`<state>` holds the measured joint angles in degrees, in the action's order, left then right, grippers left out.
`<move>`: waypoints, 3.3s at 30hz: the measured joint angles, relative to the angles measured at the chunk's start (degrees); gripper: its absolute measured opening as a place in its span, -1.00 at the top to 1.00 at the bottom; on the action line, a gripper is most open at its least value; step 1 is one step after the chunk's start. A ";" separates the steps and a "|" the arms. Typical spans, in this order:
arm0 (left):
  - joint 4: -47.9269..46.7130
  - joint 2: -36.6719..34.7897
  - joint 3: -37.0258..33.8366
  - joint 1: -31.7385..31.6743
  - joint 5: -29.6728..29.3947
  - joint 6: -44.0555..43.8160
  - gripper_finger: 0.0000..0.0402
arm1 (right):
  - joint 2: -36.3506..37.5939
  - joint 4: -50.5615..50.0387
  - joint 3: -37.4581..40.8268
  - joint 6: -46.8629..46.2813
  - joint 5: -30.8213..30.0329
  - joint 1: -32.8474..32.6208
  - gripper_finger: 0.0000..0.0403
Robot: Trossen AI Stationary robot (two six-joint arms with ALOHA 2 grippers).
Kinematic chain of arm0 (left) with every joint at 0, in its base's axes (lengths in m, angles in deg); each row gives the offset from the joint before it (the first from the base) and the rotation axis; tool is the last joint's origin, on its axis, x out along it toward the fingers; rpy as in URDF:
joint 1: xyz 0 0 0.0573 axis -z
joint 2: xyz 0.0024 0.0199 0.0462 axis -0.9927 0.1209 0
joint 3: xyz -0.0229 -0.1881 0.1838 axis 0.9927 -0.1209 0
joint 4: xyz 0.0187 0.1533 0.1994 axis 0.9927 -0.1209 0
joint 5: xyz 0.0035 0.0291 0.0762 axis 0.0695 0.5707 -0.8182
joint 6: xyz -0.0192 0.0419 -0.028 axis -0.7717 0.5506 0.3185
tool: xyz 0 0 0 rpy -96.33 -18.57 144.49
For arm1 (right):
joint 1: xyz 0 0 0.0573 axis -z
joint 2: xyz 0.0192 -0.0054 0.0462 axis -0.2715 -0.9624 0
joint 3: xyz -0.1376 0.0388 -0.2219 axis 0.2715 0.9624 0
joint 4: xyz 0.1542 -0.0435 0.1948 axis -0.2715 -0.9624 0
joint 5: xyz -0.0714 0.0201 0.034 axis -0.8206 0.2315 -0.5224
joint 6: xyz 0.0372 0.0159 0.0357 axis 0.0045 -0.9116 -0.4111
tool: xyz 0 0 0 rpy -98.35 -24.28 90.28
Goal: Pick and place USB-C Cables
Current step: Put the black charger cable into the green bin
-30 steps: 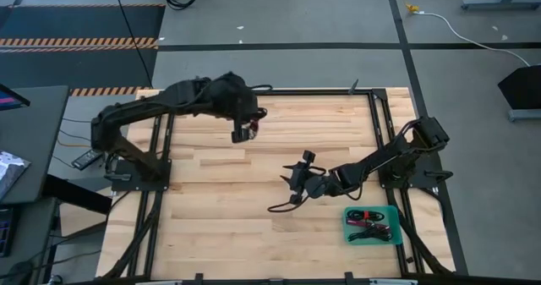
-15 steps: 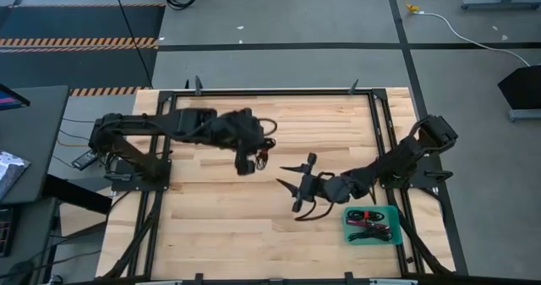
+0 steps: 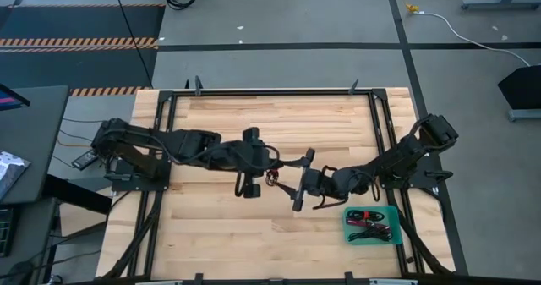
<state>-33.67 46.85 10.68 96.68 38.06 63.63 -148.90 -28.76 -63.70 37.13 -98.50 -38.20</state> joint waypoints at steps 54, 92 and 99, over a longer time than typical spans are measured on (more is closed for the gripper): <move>-32.85 0.96 0.00 8.41 -14.41 -17.99 0.14 | 1.59 -119.30 -28.93 -60.44 38.46 -13.93 0.72; -26.10 11.14 0.02 18.69 -33.28 -17.99 0.14 | 0.83 -112.06 -10.95 -106.52 44.46 -39.29 0.70; -25.28 11.14 0.02 18.75 -33.13 -18.34 0.14 | 0.85 -107.34 -7.38 -105.97 44.80 -39.27 0.67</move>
<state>-58.95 57.99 10.70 115.43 4.94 45.29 -148.05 -136.10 -71.08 -68.84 -53.70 -77.47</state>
